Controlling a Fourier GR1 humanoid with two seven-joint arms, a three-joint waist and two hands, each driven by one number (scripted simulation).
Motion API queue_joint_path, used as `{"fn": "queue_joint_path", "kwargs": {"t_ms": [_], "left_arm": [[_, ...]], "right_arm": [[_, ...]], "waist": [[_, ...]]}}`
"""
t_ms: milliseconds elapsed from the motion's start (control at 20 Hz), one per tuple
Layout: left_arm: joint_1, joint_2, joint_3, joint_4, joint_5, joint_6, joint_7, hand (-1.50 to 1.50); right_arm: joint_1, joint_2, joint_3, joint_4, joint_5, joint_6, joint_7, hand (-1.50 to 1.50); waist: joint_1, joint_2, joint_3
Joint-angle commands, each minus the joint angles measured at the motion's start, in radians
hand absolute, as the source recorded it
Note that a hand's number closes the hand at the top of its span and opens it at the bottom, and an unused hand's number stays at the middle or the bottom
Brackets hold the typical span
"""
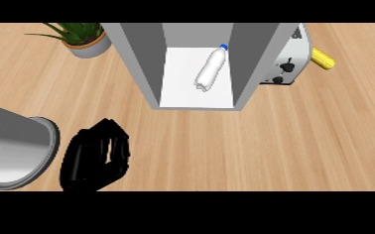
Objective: Pick up the bottled water, place it into the cabinet and close the cabinet
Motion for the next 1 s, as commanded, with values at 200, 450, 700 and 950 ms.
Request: {"fn": "queue_joint_path", "kwargs": {"t_ms": [200,450,700,950], "left_arm": [[0.102,0.063,0.101,-0.070,0.048,-0.063,-0.017,1.50],[0.172,0.106,0.126,-0.078,0.078,-0.139,-0.037,1.50],[0.237,0.148,0.182,-0.124,0.110,-0.192,-0.061,1.50],[0.254,0.160,0.198,-0.139,0.117,-0.202,-0.051,1.50]], "right_arm": [[-0.238,0.200,0.169,0.177,0.092,-0.022,0.095,1.50],[-0.380,0.198,0.131,0.240,0.154,-0.115,0.072,1.50],[-0.473,0.196,-0.001,0.297,0.104,-0.158,0.129,1.50],[-0.541,0.197,-0.098,0.398,0.033,-0.237,0.128,1.50]], "waist": [[0.005,0.002,-0.001],[0.023,0.002,-0.002],[0.039,0.007,-0.002],[0.048,0.013,-0.001]]}}
